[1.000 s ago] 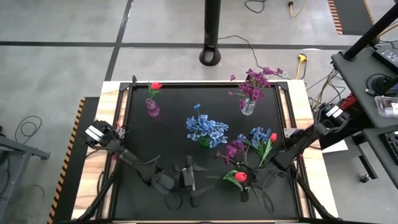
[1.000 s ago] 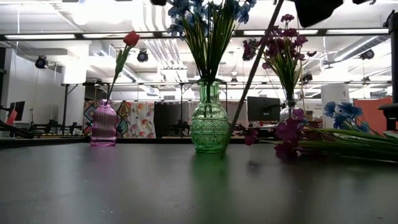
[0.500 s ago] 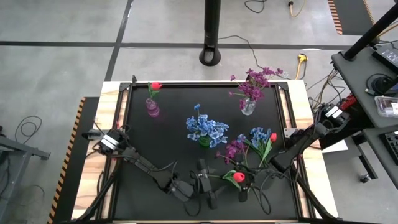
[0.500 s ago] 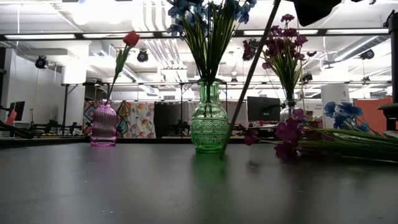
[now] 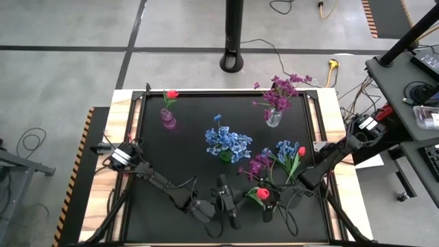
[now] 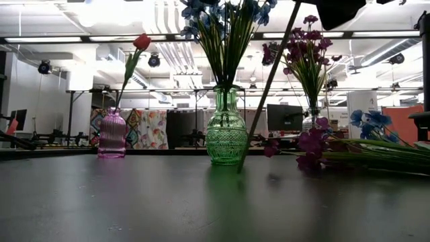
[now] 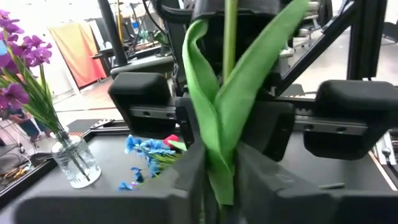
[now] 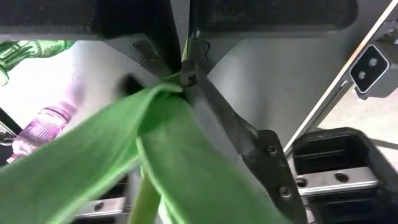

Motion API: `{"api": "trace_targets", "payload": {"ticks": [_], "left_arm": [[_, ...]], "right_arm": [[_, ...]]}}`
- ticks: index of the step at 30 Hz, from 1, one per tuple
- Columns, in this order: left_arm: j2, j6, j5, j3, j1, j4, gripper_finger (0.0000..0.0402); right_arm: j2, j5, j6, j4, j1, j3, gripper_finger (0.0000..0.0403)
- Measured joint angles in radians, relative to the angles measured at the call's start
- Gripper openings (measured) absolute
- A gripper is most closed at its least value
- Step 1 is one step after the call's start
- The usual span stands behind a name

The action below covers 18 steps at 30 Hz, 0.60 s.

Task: Sort flowers into vase by color
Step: Put the left pink tulip into the violet vase

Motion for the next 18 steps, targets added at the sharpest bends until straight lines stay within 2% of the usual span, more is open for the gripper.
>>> {"api": "trace_targets", "payload": {"ticks": [3, 5, 10, 13, 18], "left_arm": [[0.0, 0.0, 0.005, 0.0, -0.001, 0.0, 0.0021], [-0.001, 0.0, 0.005, 0.0, 0.0, 0.0, 0.0008], [-0.001, 0.0, 0.005, 0.01, -0.001, -0.008, 0.0024], [-0.004, 0.004, 0.003, 0.013, -0.002, -0.008, 0.0028], [-0.025, 0.025, -0.008, 0.012, -0.019, -0.033, 0.0019]], "right_arm": [[0.0, -0.001, 0.026, -0.002, 0.0, 0.0, 0.0013], [0.0, -0.003, 0.028, -0.002, 0.001, 0.0, 0.0013], [-0.006, -0.032, 0.066, -0.002, 0.002, 0.0, 0.0024], [-0.008, -0.036, 0.082, 0.0, 0.003, 0.0, 0.0058], [-0.014, -0.04, 0.095, -0.004, 0.007, 0.0, 0.0139]]}}
